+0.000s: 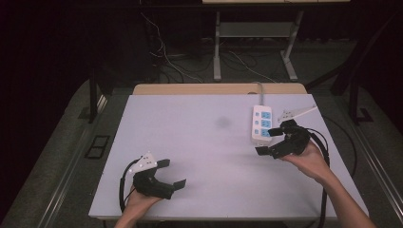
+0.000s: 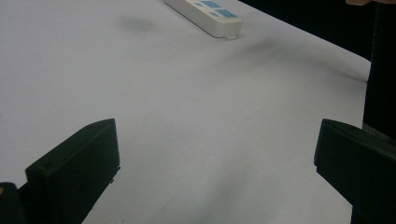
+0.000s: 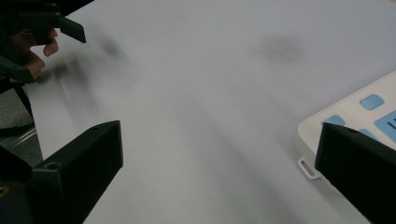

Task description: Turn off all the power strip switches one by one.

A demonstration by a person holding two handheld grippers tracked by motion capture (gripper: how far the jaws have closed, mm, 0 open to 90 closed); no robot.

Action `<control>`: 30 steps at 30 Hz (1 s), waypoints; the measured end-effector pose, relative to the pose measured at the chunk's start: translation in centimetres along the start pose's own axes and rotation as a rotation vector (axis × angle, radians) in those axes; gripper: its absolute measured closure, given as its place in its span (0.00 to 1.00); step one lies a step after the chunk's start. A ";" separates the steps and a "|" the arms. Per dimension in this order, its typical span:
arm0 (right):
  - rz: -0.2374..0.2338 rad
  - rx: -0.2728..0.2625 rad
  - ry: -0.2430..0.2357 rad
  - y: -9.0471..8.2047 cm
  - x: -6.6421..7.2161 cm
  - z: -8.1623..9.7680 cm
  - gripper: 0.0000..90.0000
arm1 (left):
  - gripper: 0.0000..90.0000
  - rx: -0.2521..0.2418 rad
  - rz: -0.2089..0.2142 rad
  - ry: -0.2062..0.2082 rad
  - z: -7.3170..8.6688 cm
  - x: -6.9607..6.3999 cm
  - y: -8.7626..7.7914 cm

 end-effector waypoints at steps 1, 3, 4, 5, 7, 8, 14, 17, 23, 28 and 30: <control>0.002 0.003 -0.004 0.0 -0.1 -0.2 0.01 | 0.00 -0.001 0.001 0.000 0.0 0.0 0.0; 0.008 0.008 -0.005 -0.1 -0.5 -0.7 0.01 | 0.00 0.000 0.001 -0.001 0.0 0.0 0.0; 0.008 0.008 -0.005 -0.1 -0.5 -0.7 0.01 | 0.00 0.000 0.001 -0.001 0.0 0.0 0.0; 0.007 0.010 -0.004 -0.1 -0.7 -0.8 0.01 | 0.00 0.001 0.002 0.000 0.0 0.0 0.0; 0.006 0.020 -0.002 0.1 -1.0 -1.1 0.01 | 0.00 0.000 0.002 0.000 0.0 0.0 0.0; 0.006 0.026 -0.004 0.1 -1.1 -1.3 0.01 | 0.00 0.000 0.002 0.000 0.0 0.0 0.0; 0.016 0.047 -0.015 0.4 -1.9 -2.1 0.01 | 0.00 -0.001 0.002 -0.002 0.0 0.1 -0.1; 0.025 0.064 -0.009 0.7 -2.7 -2.5 0.01 | 0.00 -0.001 0.003 0.000 0.0 0.1 -0.1; 0.030 0.079 0.002 1.3 -3.9 -3.0 0.01 | 0.00 -0.003 0.003 0.002 0.0 0.1 -0.1; 0.032 0.084 0.006 1.6 -4.4 -3.5 0.01 | 0.00 -0.004 0.001 0.000 0.0 0.1 -0.1; 0.035 0.094 0.002 1.8 -4.6 -3.8 0.01 | 0.00 -0.004 0.001 0.000 0.0 0.1 -0.1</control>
Point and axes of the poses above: each handheld gripper's, and its own axes: y roughly forward along the jaws, z roughly out of its underside, x roughly to its left, the point moved 1 cm from there along y, roughly forward along the jaws, and after that the axes turned 3 degrees about -z, right-handed, at the moved point
